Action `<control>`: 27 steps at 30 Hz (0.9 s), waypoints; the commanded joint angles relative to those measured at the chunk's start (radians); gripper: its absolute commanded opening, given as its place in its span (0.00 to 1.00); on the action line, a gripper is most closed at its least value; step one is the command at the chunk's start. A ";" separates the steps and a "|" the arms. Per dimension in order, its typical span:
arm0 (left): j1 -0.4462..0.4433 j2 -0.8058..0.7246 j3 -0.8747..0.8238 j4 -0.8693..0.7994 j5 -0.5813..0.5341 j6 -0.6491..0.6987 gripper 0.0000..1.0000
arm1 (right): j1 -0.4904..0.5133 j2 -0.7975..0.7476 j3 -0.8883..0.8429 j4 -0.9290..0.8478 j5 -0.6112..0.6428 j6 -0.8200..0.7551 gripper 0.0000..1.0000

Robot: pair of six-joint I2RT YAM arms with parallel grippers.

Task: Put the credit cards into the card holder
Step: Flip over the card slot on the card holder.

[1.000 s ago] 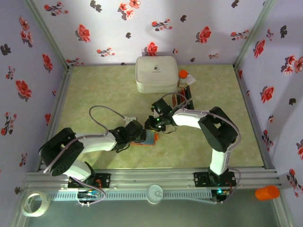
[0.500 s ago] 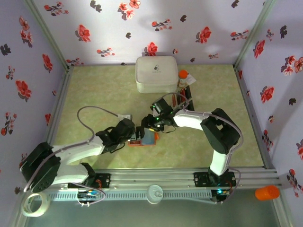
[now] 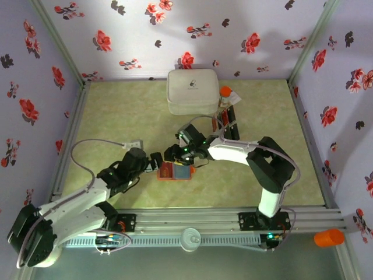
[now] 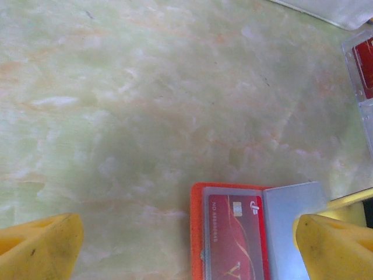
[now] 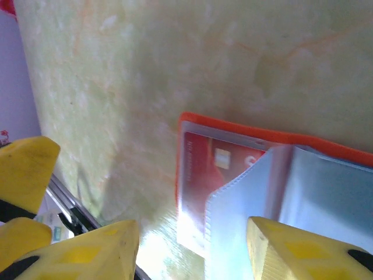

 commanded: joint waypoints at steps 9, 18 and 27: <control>0.043 -0.118 -0.048 -0.077 -0.027 -0.015 0.95 | 0.019 0.120 0.099 0.012 0.032 0.047 0.53; 0.051 -0.109 -0.057 -0.076 -0.022 -0.019 0.95 | 0.018 0.170 0.112 0.037 0.018 0.053 0.53; 0.053 -0.048 -0.062 -0.038 0.004 -0.018 0.95 | -0.007 0.120 0.068 0.069 0.003 0.055 0.53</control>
